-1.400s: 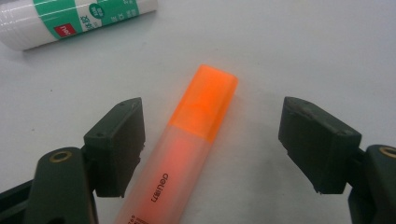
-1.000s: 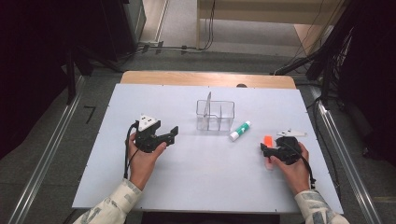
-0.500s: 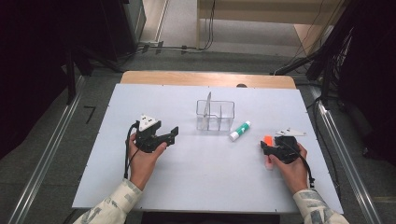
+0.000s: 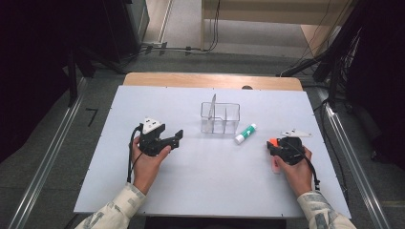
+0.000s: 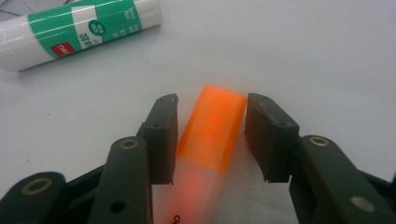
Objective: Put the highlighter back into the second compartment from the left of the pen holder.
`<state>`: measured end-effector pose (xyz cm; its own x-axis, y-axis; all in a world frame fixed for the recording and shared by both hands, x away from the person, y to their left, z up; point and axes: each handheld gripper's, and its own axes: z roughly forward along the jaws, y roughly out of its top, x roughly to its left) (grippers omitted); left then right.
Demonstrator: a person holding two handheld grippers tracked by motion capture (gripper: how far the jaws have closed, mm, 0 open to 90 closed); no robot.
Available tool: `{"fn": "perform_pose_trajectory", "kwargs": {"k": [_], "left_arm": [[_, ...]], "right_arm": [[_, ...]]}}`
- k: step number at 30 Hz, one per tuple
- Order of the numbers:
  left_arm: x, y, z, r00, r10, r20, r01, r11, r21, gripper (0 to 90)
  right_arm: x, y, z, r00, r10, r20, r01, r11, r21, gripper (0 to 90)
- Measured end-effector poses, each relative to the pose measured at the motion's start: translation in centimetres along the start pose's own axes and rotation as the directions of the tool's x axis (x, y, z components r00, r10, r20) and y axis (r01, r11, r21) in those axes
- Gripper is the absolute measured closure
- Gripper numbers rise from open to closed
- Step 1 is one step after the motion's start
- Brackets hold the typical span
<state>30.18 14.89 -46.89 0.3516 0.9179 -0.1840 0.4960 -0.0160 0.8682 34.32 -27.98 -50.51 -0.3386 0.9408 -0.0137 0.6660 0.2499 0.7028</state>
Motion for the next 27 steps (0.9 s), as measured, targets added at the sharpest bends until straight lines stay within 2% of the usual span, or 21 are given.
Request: {"fn": "perform_pose_trajectory", "kwargs": {"k": [4,8,16,20,27], "left_arm": [[0.0,0.0,0.0,1.0,-0.004,0.001,0.004,1.0,0.0,26.2],[0.1,0.0,0.0,1.0,-0.006,0.003,0.006,1.0,-0.001,26.2],[0.2,0.1,-0.1,1.0,-0.01,0.002,0.01,0.9999,-0.004,26.2],[0.2,0.1,-0.1,0.9999,-0.012,0.003,0.012,0.9999,-0.004,26.2],[0.3,0.1,-0.2,0.9999,-0.015,0.002,0.015,0.9999,-0.007,26.3]], "right_arm": [[0.0,0.1,0.1,1.0,0.001,-0.001,-0.001,1.0,0.001,61.7],[0.0,0.2,0.1,1.0,0.004,-0.002,-0.004,1.0,0.004,64.4],[-0.1,0.3,-0.1,1.0,0.004,-0.009,-0.004,1.0,0.009,64.9],[-0.2,0.4,-0.4,0.9997,0.011,-0.022,-0.011,1.0,-0.008,65.0],[0.1,0.8,-1.3,0.9993,-0.006,-0.036,0.004,0.999,-0.045,65.1]]}}
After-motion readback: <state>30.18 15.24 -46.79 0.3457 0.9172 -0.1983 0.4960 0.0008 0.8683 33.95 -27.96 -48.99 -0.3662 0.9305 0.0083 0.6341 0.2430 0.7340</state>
